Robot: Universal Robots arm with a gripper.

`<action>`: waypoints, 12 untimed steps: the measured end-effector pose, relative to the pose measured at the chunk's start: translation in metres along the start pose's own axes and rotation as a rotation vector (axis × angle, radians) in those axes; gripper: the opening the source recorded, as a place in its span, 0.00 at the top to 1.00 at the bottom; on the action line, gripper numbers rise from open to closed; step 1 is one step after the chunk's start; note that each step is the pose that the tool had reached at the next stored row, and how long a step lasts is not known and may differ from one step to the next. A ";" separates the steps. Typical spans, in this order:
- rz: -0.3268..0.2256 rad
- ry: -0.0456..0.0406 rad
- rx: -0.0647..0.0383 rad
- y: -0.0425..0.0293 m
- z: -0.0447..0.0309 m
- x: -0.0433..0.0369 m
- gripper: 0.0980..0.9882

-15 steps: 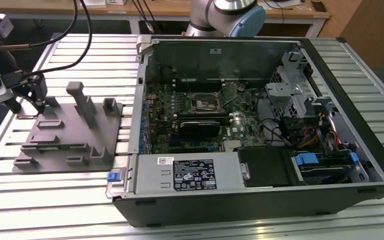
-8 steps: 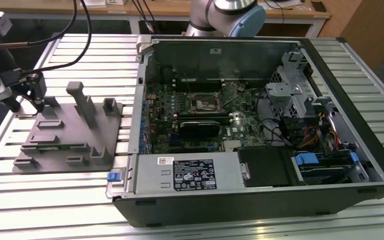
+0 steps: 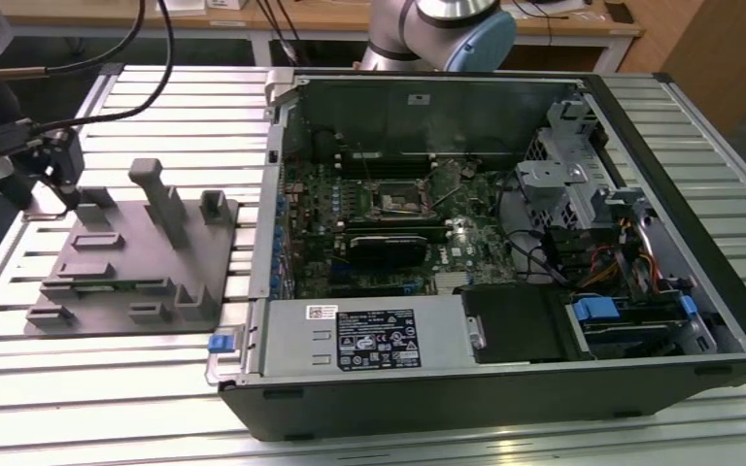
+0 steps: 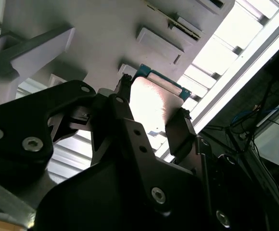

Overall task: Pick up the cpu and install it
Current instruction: 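Pick up the cpu and move it towards the insertion slot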

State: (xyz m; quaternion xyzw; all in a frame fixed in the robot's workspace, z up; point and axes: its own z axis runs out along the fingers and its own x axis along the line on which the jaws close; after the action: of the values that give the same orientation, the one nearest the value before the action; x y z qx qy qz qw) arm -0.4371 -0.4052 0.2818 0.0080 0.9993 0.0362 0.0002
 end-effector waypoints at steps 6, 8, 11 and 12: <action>0.000 -0.0001 0.000 0.0016 -0.0200 0.0000 0.51; 0.000 0.0000 0.000 0.0026 -0.0288 0.0000 0.51; 0.000 0.0000 0.000 0.0037 -0.0424 0.0000 0.51; 0.000 0.0000 0.000 0.0041 -0.0472 0.0000 0.51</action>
State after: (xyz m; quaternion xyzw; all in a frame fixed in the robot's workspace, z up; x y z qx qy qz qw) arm -0.4371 -0.4045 0.3291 0.0080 0.9993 0.0361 0.0002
